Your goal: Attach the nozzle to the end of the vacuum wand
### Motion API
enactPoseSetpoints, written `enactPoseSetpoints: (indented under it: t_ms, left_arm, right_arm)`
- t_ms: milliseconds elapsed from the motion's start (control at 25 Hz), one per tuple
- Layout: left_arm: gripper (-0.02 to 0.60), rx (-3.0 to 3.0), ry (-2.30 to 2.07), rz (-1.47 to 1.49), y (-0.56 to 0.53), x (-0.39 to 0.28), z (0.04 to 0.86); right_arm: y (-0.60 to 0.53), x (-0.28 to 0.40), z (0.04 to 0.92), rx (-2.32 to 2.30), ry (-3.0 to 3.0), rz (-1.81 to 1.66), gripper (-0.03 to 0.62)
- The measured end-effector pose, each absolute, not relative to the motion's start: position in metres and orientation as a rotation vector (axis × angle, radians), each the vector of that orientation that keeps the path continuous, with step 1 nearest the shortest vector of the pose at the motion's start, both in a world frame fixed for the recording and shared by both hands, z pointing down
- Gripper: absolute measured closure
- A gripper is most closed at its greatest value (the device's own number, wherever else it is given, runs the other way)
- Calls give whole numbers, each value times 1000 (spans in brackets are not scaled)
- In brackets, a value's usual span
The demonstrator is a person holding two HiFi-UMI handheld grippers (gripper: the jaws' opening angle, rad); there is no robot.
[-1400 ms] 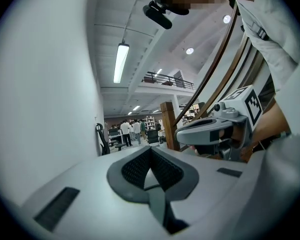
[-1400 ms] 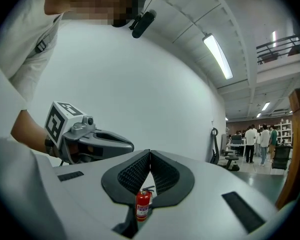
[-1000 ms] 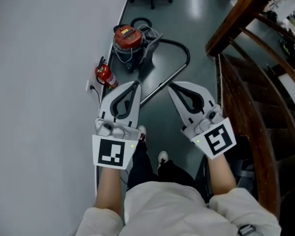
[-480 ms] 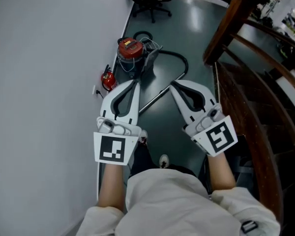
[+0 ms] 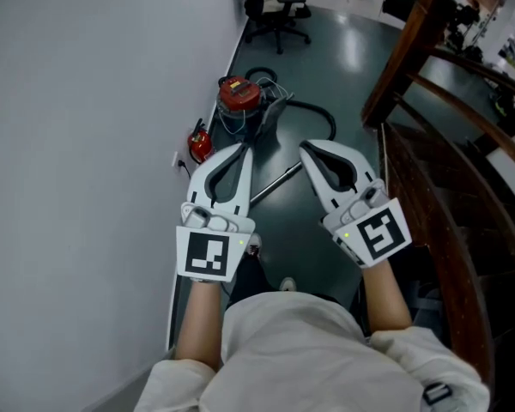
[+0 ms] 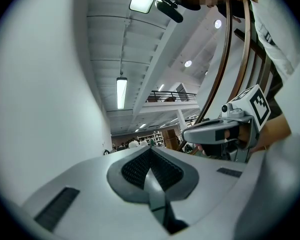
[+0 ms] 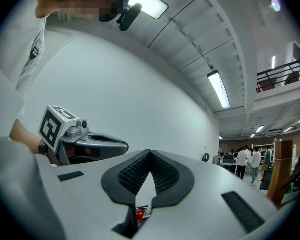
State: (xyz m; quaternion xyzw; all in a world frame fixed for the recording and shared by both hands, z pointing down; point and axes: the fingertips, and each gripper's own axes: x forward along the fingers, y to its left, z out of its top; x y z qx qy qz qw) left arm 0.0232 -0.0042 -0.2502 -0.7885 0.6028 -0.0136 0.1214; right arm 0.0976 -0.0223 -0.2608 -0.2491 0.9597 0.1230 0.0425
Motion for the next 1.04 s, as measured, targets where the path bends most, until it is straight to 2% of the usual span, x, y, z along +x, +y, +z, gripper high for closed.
enactPoseSetpoints:
  t_ms: [1040]
  left_arm:
    - [581,-2307,1757,-46,1,24,-250]
  right_arm:
    - [-23,101,-252,-816,2960,371,568]
